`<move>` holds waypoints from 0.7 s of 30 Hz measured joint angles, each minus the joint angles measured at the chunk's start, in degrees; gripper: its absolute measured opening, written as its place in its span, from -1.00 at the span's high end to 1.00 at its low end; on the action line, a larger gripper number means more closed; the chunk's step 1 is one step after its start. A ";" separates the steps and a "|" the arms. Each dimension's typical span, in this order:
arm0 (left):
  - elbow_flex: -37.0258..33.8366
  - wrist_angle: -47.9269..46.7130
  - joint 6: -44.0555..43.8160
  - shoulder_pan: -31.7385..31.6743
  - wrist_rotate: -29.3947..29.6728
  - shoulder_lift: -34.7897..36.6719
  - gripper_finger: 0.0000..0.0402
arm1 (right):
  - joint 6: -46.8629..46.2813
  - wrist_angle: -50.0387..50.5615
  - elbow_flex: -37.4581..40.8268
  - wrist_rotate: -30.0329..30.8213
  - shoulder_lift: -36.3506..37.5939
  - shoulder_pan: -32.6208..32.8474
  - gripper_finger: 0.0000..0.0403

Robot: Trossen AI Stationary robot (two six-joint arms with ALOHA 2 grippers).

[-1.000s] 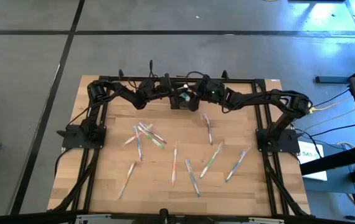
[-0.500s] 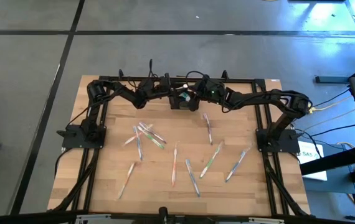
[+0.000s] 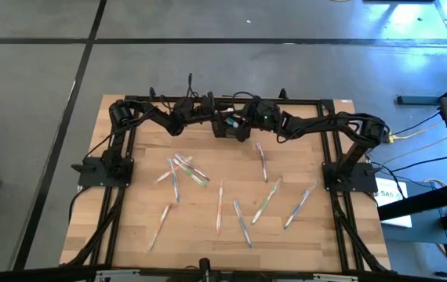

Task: Pick & Place toothbrushing station
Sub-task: Put the mouthwash into the middle section of the wire organizer

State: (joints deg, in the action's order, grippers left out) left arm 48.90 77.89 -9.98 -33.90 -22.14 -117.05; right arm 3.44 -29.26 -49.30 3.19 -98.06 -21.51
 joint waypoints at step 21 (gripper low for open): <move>0.00 -2.01 -2.84 -0.77 -2.35 0.02 0.23 | -0.67 -1.64 0.13 0.06 -3.26 0.03 0.58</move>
State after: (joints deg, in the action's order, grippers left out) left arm 48.90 75.88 -12.81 -34.68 -24.49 -117.03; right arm 2.77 -30.90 -49.17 3.25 -101.32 -21.47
